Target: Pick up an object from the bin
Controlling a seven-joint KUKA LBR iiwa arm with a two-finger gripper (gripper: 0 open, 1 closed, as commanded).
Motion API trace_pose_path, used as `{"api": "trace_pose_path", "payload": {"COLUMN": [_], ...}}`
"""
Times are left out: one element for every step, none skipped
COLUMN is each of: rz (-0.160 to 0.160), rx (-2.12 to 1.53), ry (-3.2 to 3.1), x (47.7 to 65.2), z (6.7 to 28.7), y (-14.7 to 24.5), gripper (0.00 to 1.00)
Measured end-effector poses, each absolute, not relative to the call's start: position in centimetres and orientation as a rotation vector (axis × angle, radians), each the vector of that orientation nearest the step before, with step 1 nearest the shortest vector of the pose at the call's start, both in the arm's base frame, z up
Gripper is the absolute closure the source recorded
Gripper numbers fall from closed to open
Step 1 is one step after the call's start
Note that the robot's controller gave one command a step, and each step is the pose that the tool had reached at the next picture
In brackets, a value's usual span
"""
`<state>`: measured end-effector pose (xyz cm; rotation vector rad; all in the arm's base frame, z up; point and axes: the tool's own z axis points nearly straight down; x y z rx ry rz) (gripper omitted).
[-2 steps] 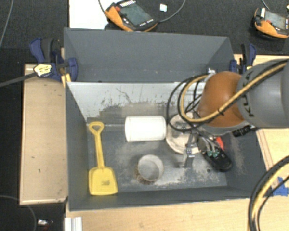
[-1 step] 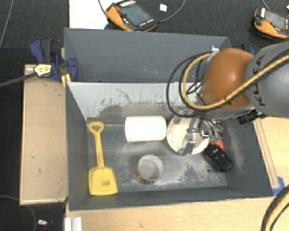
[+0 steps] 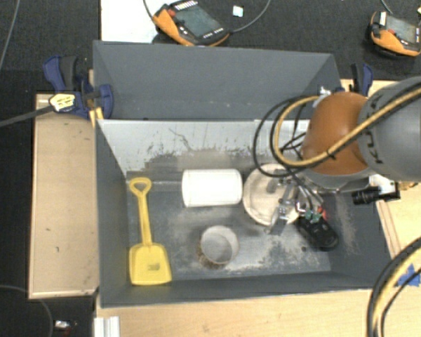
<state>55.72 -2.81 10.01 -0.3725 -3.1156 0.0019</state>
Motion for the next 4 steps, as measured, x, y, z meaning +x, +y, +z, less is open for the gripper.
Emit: {"api": "trace_pose_path", "payload": {"rz": [-0.004, -0.001, 0.000, 0.002], "rx": [-0.442, -0.569, -0.567, -0.561], "ry": [-3.128, -3.103, -3.104, -3.091], "x": [54.6, 55.5, 55.5, 55.2], "z": [7.1, 7.1, 7.2, 9.9], "y": [0.3, -1.6, -1.6, -1.6], "gripper": [0.00, 1.00, 1.00, 1.00]}}
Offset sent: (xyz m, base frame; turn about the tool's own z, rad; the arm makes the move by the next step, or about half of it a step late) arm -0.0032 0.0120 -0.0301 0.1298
